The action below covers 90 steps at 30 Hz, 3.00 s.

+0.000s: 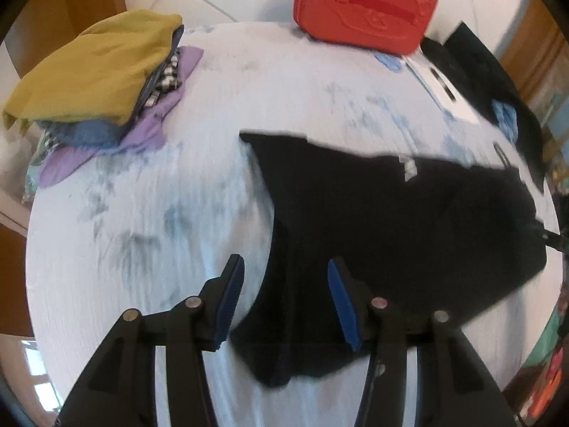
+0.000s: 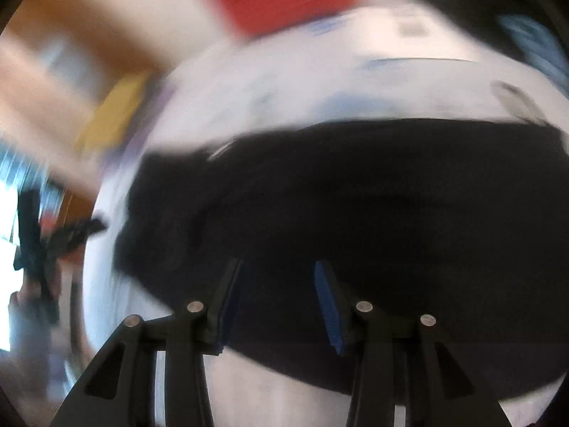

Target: Fold clothes

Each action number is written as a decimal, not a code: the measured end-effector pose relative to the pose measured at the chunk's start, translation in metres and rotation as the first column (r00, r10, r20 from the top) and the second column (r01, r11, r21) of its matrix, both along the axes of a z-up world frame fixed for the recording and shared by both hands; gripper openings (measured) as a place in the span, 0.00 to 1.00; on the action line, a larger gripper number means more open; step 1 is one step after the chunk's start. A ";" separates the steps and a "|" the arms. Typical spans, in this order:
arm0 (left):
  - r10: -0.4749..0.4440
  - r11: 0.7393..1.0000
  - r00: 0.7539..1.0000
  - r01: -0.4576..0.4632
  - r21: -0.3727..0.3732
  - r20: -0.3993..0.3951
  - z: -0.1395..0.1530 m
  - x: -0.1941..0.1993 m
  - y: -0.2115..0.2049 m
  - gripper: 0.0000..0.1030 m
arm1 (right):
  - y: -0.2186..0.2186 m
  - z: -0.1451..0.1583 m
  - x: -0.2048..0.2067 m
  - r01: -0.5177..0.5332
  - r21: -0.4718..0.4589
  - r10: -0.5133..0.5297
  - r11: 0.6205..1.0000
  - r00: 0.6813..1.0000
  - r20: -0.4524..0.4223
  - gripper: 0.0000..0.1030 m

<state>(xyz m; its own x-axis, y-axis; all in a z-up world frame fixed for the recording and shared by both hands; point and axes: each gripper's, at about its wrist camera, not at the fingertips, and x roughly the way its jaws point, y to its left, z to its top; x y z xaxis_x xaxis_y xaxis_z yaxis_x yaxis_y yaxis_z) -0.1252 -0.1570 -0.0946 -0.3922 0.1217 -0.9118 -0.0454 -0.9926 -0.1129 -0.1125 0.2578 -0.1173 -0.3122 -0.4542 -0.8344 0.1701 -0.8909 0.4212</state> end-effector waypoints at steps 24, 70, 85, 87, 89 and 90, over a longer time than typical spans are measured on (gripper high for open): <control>0.041 0.999 0.997 -0.042 0.010 0.069 -0.031 -0.024 0.067 0.47 | 0.215 -0.025 -0.106 0.380 0.217 -0.412 0.899 0.901 0.132 0.69; -0.012 1.000 1.000 0.012 0.025 -0.026 0.008 -0.009 0.094 0.65 | 0.269 0.013 -0.041 0.340 0.309 -0.373 0.888 0.926 0.054 0.50; 0.192 0.980 0.974 -0.183 -0.080 0.118 -0.062 -0.011 0.038 0.55 | 0.202 -0.014 -0.089 0.159 0.362 -0.207 0.919 0.974 0.096 0.17; 0.201 0.978 0.975 -0.195 -0.073 0.098 -0.056 -0.006 0.038 0.55 | 0.210 0.000 -0.081 0.207 0.395 -0.248 0.895 0.967 0.055 0.18; 0.209 0.977 0.977 -0.207 -0.047 0.050 -0.039 0.004 0.045 0.55 | 0.214 0.034 -0.062 0.243 0.358 -0.238 0.902 0.969 -0.059 0.18; 0.217 0.976 0.976 -0.216 -0.038 0.031 -0.031 0.010 0.054 0.55 | 0.216 0.055 -0.049 0.259 0.334 -0.224 0.906 0.964 -0.141 0.20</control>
<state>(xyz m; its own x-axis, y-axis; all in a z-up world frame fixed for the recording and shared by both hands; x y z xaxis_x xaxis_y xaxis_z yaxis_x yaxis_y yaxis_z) -0.1152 -0.1025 -0.1256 -0.3737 0.0061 -0.9275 0.1743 -0.9817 -0.0767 -0.1618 0.4734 -0.0625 -0.4627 -0.0423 -0.8855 -0.0447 -0.9965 0.0710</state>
